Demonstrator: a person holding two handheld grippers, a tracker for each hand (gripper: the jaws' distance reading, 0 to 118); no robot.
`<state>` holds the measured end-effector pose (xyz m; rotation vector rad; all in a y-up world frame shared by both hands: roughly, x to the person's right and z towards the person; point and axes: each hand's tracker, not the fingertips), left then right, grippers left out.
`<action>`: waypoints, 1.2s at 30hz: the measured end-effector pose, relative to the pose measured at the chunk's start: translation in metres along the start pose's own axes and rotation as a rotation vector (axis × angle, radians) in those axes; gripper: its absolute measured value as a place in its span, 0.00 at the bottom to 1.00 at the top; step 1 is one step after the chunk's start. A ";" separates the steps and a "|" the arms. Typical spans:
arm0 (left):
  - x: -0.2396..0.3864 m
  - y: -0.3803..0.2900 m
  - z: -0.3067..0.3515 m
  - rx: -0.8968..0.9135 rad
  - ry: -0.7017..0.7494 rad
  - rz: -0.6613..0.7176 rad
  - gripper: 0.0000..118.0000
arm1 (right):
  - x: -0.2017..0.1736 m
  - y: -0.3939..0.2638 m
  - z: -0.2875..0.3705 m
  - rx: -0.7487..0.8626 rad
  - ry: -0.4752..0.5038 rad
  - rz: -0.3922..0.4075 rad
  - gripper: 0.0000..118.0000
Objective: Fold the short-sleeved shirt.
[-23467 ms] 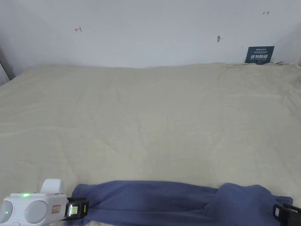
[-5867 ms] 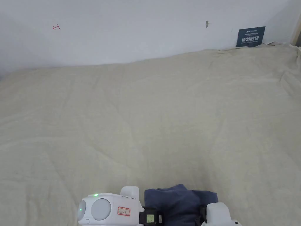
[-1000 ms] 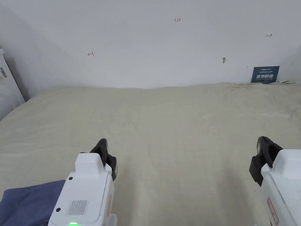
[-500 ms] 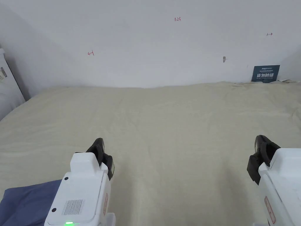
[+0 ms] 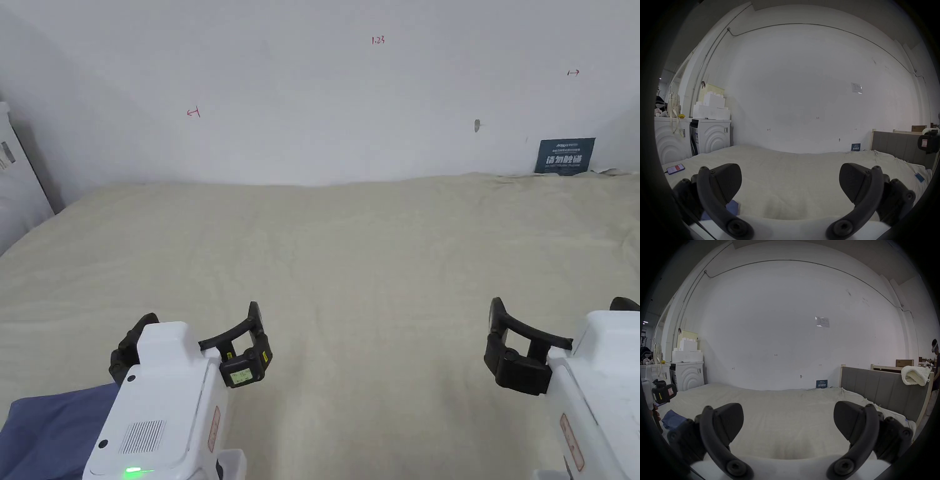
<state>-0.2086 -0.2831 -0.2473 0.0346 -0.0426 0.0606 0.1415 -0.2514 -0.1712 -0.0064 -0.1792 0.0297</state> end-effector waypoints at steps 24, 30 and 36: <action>-0.003 0.002 0.002 0.001 -0.002 -0.020 1.00 | -0.007 0.004 0.003 0.014 0.048 -0.019 1.00; -0.006 0.002 0.002 -0.001 -0.001 -0.022 1.00 | -0.006 0.004 0.003 -0.003 0.026 -0.016 1.00; -0.006 0.002 0.002 0.002 0.002 -0.022 1.00 | -0.006 0.004 0.002 0.008 0.027 -0.012 1.00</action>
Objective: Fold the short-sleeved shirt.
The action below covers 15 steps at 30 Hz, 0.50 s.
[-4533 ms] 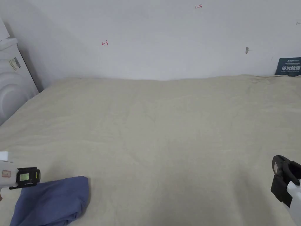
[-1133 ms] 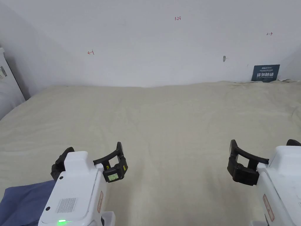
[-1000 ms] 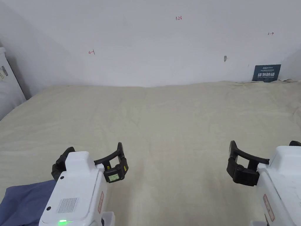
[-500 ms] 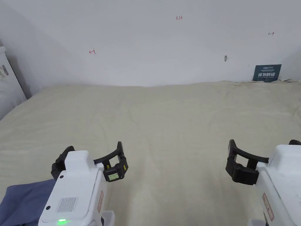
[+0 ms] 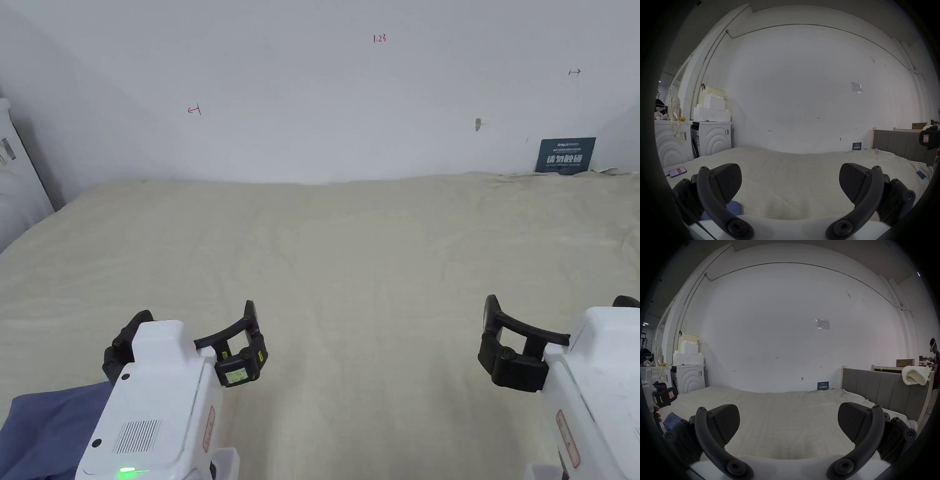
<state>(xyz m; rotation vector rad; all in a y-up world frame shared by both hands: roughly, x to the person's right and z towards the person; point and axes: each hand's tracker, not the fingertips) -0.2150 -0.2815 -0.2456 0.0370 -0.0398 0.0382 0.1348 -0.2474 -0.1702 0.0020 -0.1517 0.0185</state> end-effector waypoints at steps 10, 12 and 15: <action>-0.001 0.000 -0.001 -0.003 0.002 0.003 1.00 | -0.001 0.002 0.000 0.012 -0.005 0.002 1.00; -0.002 0.000 -0.001 -0.004 -0.001 0.005 1.00 | 0.000 0.001 0.000 0.012 -0.004 0.000 1.00; -0.001 0.000 0.000 -0.003 0.000 -0.001 1.00 | -0.001 0.002 0.000 0.013 -0.006 0.005 1.00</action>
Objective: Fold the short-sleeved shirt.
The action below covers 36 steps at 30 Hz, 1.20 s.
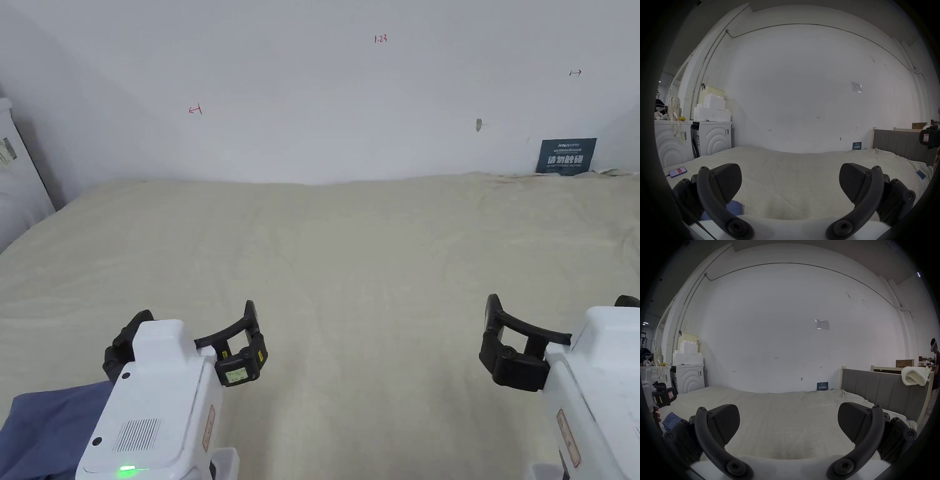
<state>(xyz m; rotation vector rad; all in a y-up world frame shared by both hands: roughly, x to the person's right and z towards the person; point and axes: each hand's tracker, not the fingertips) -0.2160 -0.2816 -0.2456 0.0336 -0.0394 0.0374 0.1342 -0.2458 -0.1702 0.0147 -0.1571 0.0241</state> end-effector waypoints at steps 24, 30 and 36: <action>0.000 0.002 0.002 0.006 0.003 -0.004 1.00 | 0.002 0.000 0.001 0.004 -0.006 0.003 1.00; 0.001 0.001 0.002 0.005 -0.002 -0.010 1.00 | 0.002 0.001 0.002 0.005 -0.006 0.006 1.00; 0.001 0.002 0.002 0.003 -0.002 -0.010 1.00 | 0.002 0.002 0.002 0.007 -0.004 0.008 1.00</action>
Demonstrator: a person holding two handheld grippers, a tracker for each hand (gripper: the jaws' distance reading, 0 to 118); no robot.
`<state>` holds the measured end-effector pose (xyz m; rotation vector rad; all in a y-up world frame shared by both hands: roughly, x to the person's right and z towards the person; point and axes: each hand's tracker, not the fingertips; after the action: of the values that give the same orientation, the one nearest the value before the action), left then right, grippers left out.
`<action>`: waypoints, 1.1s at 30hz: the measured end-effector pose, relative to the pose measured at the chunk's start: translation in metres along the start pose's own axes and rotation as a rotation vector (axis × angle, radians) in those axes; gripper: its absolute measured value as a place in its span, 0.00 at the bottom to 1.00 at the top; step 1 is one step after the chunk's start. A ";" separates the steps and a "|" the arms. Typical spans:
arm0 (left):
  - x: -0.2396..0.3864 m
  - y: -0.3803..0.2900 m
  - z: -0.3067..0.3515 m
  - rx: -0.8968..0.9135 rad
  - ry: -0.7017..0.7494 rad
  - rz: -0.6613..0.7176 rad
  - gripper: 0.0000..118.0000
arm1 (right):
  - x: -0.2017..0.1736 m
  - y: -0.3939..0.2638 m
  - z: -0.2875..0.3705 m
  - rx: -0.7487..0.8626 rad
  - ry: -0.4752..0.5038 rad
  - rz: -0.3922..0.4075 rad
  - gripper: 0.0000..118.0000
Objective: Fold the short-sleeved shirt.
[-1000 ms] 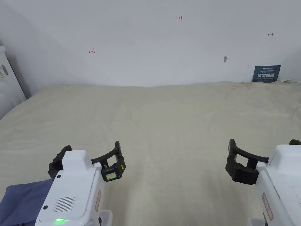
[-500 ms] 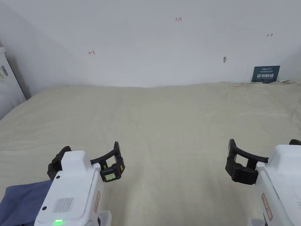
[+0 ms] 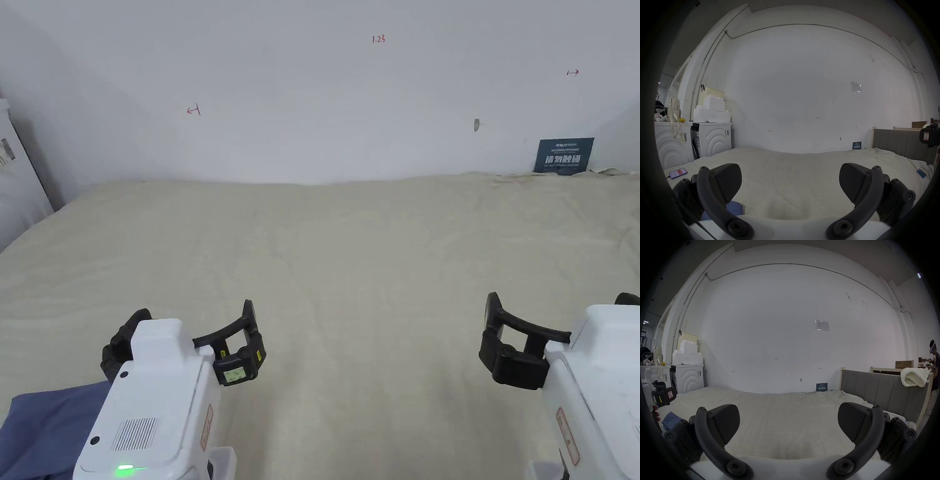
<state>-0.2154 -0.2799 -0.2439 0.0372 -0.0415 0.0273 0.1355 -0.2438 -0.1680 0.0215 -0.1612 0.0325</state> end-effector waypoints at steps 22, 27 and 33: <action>-0.003 -0.001 0.002 0.003 -0.002 -0.010 1.00 | -0.005 0.009 -0.004 -0.106 -0.002 -0.047 1.00; -0.003 0.000 0.003 0.005 -0.004 -0.011 1.00 | -0.012 0.022 -0.018 -0.328 -0.219 -0.094 1.00; -0.003 0.002 0.002 0.009 -0.007 -0.011 1.00 | -0.010 0.032 -0.027 -0.509 -0.187 -0.143 1.00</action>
<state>-0.2185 -0.2782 -0.2416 0.0461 -0.0485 0.0165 0.1284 -0.2120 -0.1956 -0.4730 -0.3509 -0.1545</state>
